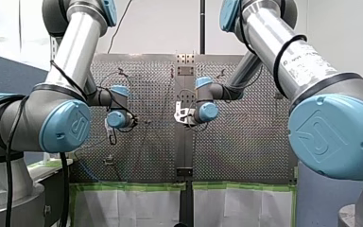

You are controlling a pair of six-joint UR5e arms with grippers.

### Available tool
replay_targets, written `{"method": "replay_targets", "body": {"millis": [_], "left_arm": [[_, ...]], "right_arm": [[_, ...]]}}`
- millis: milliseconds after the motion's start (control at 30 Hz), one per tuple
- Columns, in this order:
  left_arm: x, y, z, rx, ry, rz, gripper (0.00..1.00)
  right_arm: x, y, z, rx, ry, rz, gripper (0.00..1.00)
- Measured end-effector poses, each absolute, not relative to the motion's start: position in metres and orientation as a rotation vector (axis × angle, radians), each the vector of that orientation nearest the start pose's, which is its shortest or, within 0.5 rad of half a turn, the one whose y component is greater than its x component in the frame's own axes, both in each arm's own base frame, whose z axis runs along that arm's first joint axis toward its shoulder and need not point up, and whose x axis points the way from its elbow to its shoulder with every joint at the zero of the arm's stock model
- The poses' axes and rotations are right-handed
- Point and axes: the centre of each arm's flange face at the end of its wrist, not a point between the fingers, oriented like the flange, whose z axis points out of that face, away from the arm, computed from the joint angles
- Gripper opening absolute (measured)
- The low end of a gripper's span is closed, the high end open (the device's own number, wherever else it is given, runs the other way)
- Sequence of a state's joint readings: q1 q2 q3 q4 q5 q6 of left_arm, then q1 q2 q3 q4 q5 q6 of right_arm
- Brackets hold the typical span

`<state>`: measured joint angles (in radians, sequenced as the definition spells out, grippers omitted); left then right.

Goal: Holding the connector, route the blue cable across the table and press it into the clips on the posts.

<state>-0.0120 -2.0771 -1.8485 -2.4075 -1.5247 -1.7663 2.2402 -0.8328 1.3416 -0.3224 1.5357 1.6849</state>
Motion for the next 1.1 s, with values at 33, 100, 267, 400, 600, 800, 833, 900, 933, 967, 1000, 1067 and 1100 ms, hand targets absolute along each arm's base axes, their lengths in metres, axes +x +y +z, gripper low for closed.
{"method": "replay_targets", "body": {"millis": [33, 100, 267, 400, 600, 800, 833, 900, 933, 967, 1000, 1067, 1100], "left_arm": [[0.576, -0.145, 0.152, -0.112, 1.626, -0.194, 0.56], [0.574, -0.144, 0.151, -0.107, 1.642, -0.185, 0.66], [0.570, -0.142, 0.147, -0.109, 1.681, -0.156, 1.00], [0.567, -0.142, 0.145, -0.104, 1.711, -0.149, 1.00], [0.556, -0.146, 0.141, -0.074, 1.777, -0.133, 1.00], [0.536, -0.149, 0.150, -0.067, 1.794, -0.134, 1.00], [0.533, -0.150, 0.152, -0.069, 1.788, -0.139, 1.00], [0.527, -0.151, 0.157, -0.079, 1.770, -0.154, 1.00], [0.524, -0.152, 0.159, -0.084, 1.761, -0.161, 1.00], [0.520, -0.153, 0.162, -0.091, 1.749, -0.171, 1.00], [0.517, -0.154, 0.165, -0.094, 1.739, -0.178, 1.00], [0.509, -0.157, 0.170, -0.092, 1.723, -0.185, 1.00], [0.505, -0.158, 0.171, -0.089, 1.722, -0.185, 1.00]], "right_arm": [[0.546, -0.470, 0.169, -2.518, 1.353, -2.207, 0.00], [0.546, -0.471, 0.169, -2.518, 1.353, -2.208, 0.00], [0.546, -0.471, 0.169, -2.519, 1.352, -2.207, 0.00], [0.547, -0.470, 0.169, -2.519, 1.345, -2.206, 0.00], [0.548, -0.469, 0.169, -2.518, 1.327, -2.205, 0.00], [0.548, -0.469, 0.169, -2.520, 1.323, -2.205, 0.00], [0.548, -0.469, 0.169, -2.520, 1.323, -2.205, 0.00], [0.548, -0.469, 0.169, -2.519, 1.324, -2.205, 0.00], [0.548, -0.469, 0.169, -2.519, 1.324, -2.205, 0.00], [0.548, -0.469, 0.169, -2.518, 1.324, -2.205, 0.00], [0.547, -0.469, 0.169, -2.518, 1.324, -2.206, 0.00], [0.548, -0.470, 0.169, -2.517, 1.322, -2.207, 0.00], [0.548, -0.470, 0.169, -2.517, 1.320, -2.206, 0.00]]}}
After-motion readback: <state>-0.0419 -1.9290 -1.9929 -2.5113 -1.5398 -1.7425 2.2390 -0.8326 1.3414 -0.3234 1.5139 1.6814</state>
